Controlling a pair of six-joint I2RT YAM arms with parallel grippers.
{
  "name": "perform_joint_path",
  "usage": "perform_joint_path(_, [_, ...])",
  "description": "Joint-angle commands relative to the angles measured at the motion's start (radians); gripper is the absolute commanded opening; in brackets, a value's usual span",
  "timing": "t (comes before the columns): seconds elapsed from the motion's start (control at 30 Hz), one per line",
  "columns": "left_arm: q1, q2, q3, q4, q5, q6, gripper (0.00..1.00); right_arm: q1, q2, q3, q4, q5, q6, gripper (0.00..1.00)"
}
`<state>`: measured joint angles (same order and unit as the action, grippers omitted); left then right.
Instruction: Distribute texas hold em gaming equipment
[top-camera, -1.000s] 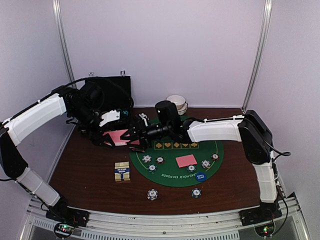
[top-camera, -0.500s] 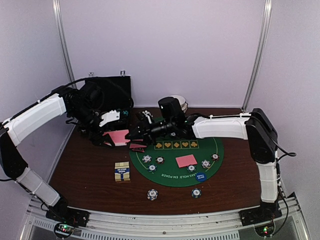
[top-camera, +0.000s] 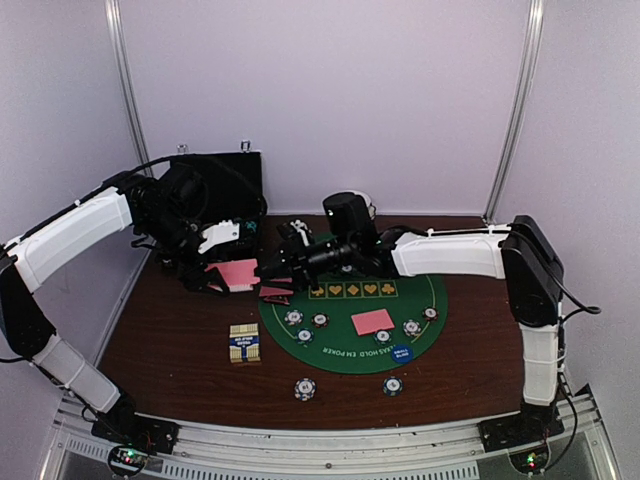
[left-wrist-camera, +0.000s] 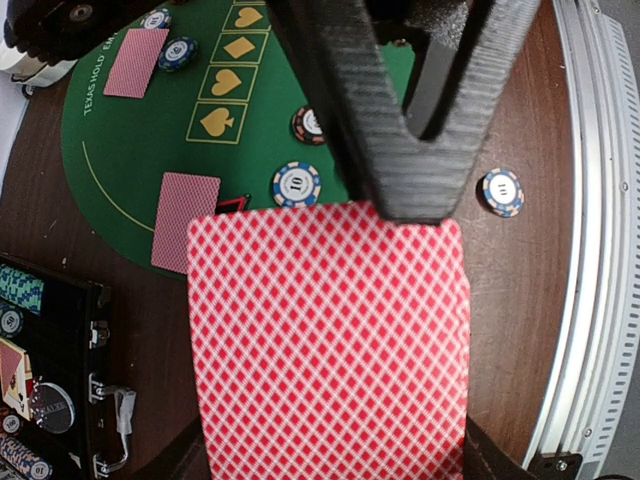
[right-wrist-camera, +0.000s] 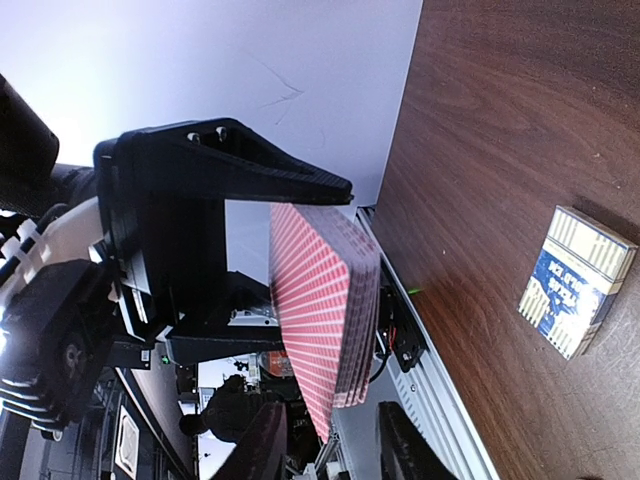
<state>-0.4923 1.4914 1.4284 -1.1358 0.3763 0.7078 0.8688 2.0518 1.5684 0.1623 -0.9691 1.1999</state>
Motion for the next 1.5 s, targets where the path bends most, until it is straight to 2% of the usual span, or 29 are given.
perform_joint_path(0.0, [0.001, -0.023, -0.003, 0.019, 0.008, 0.012, 0.0, 0.007, -0.041, -0.015, 0.06, 0.001, 0.022, 0.33])
perform_joint_path(0.13, [0.001, -0.021, -0.002, 0.019, 0.01, 0.012, 0.0, 0.017, -0.023, -0.009, 0.081, -0.003, 0.039, 0.34])
perform_joint_path(0.37, [0.001, -0.021, 0.0, 0.018, 0.011, 0.012, 0.0, 0.028, 0.02, 0.026, 0.087, -0.014, 0.056, 0.28])
perform_joint_path(0.57, [0.001, -0.024, -0.002, 0.019, 0.007, 0.011, 0.0, 0.024, 0.021, 0.038, 0.053, -0.012, 0.039, 0.12])
perform_joint_path(0.83, [0.001, -0.026, -0.001, 0.019, 0.011, 0.012, 0.0, -0.004, -0.025, -0.017, 0.031, -0.007, 0.017, 0.04])
perform_joint_path(1.27, [0.001, -0.026, -0.001, 0.018, 0.008, 0.012, 0.0, -0.02, -0.061, -0.046, -0.012, -0.01, -0.018, 0.0])
perform_joint_path(1.4, [0.001, -0.024, -0.001, 0.019, 0.012, 0.011, 0.0, -0.022, -0.072, -0.046, -0.024, -0.01, -0.029, 0.0])
perform_joint_path(1.47, [0.001, -0.025, 0.0, 0.019, 0.012, 0.012, 0.0, -0.022, -0.072, -0.046, -0.022, -0.014, -0.027, 0.03])
